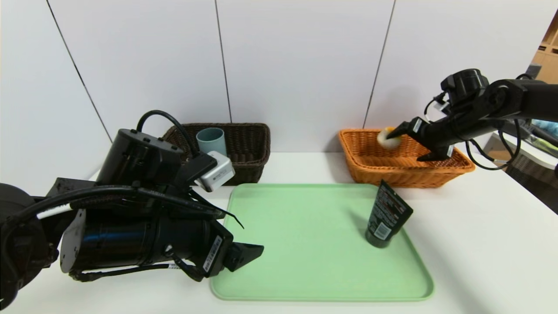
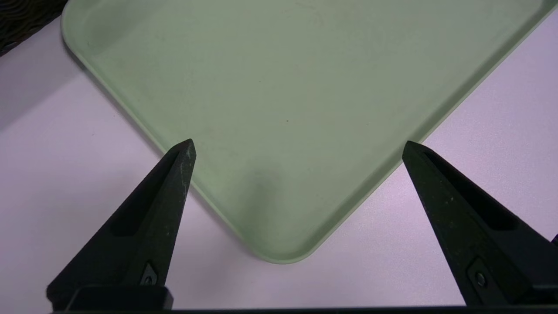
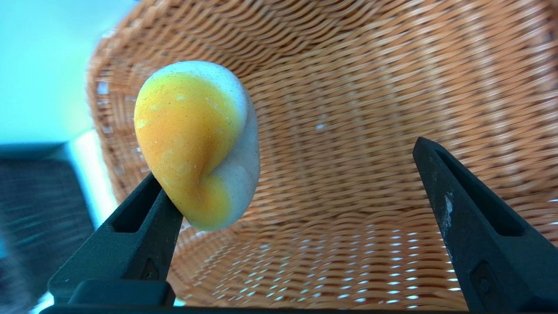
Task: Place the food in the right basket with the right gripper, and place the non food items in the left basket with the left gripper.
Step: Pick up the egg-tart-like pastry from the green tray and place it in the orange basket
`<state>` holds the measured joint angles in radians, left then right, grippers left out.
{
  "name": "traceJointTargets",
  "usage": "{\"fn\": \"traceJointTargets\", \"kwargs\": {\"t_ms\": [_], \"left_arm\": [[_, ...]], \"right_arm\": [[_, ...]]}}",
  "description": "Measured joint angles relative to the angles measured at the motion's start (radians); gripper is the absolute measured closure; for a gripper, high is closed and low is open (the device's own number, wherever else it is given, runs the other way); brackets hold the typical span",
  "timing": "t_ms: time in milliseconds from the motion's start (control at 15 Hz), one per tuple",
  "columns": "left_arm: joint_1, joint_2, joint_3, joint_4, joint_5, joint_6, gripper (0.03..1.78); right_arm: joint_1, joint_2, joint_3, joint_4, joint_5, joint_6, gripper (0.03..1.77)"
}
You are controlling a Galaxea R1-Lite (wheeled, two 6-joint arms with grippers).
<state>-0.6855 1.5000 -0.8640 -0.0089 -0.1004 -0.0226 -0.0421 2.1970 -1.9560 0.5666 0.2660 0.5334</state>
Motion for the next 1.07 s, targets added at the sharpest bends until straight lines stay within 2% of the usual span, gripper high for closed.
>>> {"fn": "traceJointTargets", "kwargs": {"t_ms": [200,267,333,533,667,800,867,1000,1067], "left_arm": [[0.0,0.003,0.001,0.0,0.001,0.0,0.12],[0.0,0.005,0.001,0.0,0.001,0.0,0.12],[0.0,0.005,0.001,0.0,0.001,0.0,0.12],[0.0,0.005,0.0,0.0,0.001,0.0,0.12],[0.0,0.005,0.0,0.0,0.0,0.0,0.12],[0.0,0.005,-0.001,0.0,0.001,0.0,0.12],[0.0,0.005,-0.002,0.0,0.001,0.0,0.12],[0.0,0.004,-0.002,0.0,0.001,0.0,0.12],[0.0,0.003,-0.002,0.0,0.001,0.0,0.12]], "right_arm": [[-0.013,-0.001,0.0,-0.004,0.008,0.004,0.11],[-0.013,0.0,0.0,-0.008,-0.006,-0.001,0.11],[-0.011,0.001,0.0,-0.014,-0.038,-0.009,0.11],[0.007,0.003,0.0,-0.066,-0.186,-0.066,0.11],[0.016,-0.008,0.0,-0.069,-0.206,-0.093,0.11],[0.029,-0.009,0.0,-0.068,-0.27,-0.127,0.11],[0.033,-0.014,0.001,-0.062,-0.275,-0.132,0.11],[0.036,-0.019,0.002,-0.06,-0.229,-0.134,0.11],[0.042,-0.017,0.003,-0.056,-0.255,-0.134,0.11]]}}
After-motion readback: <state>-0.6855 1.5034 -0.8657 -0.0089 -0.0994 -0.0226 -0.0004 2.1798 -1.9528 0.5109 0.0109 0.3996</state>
